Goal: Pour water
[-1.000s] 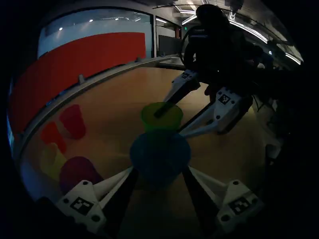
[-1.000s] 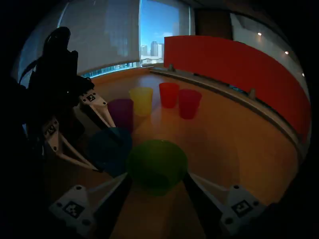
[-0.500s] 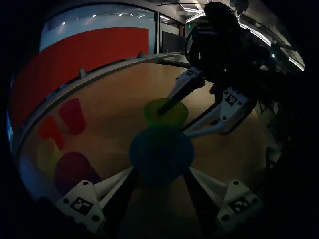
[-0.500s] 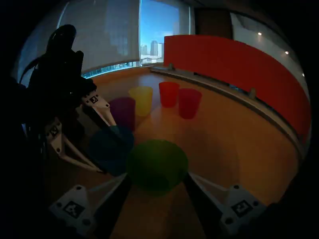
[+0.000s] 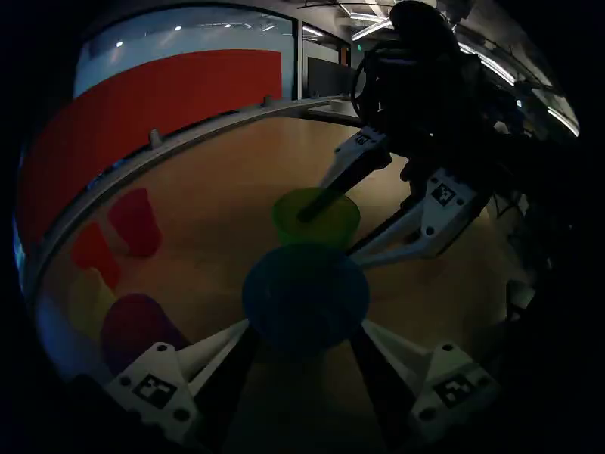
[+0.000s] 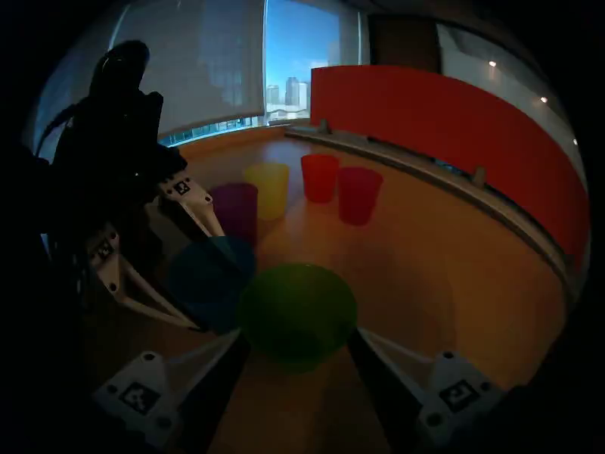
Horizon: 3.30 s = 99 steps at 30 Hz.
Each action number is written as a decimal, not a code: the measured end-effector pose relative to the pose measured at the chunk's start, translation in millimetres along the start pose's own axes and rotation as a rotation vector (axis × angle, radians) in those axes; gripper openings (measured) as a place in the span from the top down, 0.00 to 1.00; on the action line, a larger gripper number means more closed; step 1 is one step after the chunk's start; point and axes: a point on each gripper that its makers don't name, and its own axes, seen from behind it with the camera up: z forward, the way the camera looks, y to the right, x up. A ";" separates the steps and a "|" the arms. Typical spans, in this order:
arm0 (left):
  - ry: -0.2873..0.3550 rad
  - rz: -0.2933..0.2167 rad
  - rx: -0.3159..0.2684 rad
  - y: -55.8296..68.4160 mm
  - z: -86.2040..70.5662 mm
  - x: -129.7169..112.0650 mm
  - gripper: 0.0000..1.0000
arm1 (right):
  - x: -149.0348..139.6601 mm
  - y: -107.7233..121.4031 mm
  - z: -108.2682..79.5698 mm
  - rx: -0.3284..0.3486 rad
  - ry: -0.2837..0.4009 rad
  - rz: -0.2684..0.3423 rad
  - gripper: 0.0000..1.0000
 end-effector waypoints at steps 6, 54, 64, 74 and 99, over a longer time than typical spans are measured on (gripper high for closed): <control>0.011 0.006 0.004 0.1 0.1 2.5 0.21 | 0.8 0.3 0.4 0.001 0.003 0.002 0.08; 0.269 -0.057 0.102 -35.1 -92.3 60.6 0.22 | 16.0 2.6 2.7 -0.018 0.031 0.001 0.08; 0.296 -0.061 0.116 -42.5 -106.8 67.2 0.22 | 17.7 2.1 4.1 -0.018 0.032 0.001 0.09; 0.293 -0.056 0.121 -45.9 -107.3 66.0 0.22 | 33.3 3.6 -0.6 -0.022 0.083 0.012 0.10; 0.456 -0.099 0.179 -91.4 -160.5 124.0 0.22 | 137.3 4.3 -38.5 -0.039 0.374 0.020 0.10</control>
